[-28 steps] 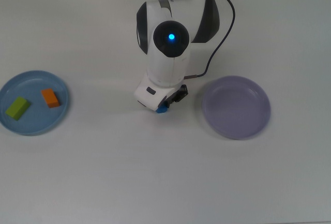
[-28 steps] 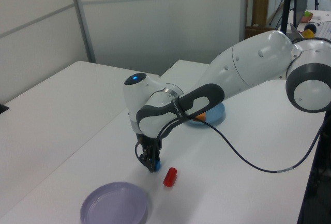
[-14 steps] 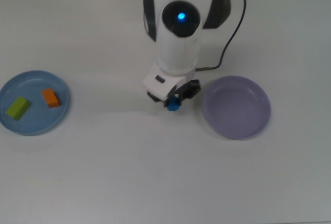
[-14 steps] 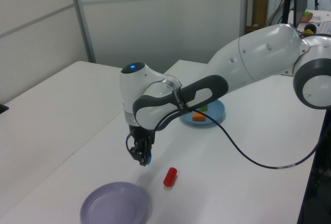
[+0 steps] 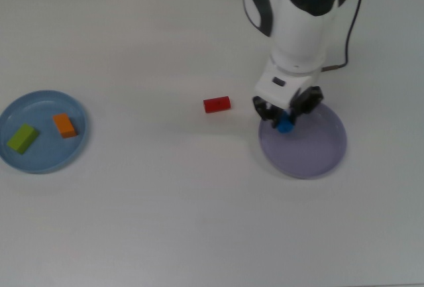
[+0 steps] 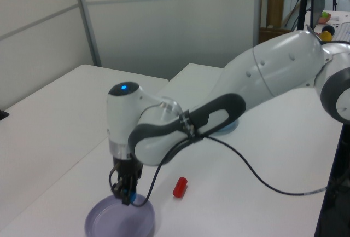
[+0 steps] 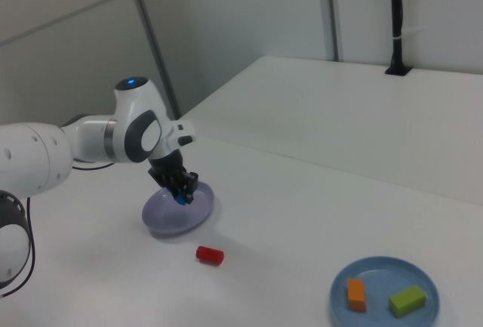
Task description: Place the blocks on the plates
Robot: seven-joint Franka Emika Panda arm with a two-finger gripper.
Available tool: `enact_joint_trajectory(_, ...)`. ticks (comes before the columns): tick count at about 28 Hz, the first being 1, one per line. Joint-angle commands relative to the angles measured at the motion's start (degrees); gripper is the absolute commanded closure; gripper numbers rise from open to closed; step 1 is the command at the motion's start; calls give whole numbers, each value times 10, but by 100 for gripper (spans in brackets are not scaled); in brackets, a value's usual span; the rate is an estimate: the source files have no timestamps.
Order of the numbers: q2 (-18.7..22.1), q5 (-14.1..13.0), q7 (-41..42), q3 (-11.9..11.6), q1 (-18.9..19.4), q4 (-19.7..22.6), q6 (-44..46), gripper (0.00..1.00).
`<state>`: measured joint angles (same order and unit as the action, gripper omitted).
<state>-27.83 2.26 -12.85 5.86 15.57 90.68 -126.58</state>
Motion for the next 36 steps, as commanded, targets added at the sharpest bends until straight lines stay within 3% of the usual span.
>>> enact_joint_trajectory(1,-19,12,-31,-7,11,1,-48,76)
enact_joint_trajectory(2,-19,13,-31,-8,11,1,-48,69)
enact_joint_trajectory(4,-19,13,-31,-9,10,1,-47,36)
enact_joint_trajectory(7,-18,13,-32,-11,11,2,-46,29)
enact_joint_trajectory(9,-17,13,-32,-12,10,2,-45,0)
enact_joint_trajectory(14,-7,13,-32,-13,7,2,-22,0)
enact_joint_trajectory(19,30,13,-14,-38,5,8,66,0)
enact_joint_trajectory(25,68,7,101,-50,-23,39,127,0)
enact_joint_trajectory(29,80,7,116,-51,-37,56,140,0)
enact_joint_trajectory(36,119,7,139,-51,-63,126,122,0)
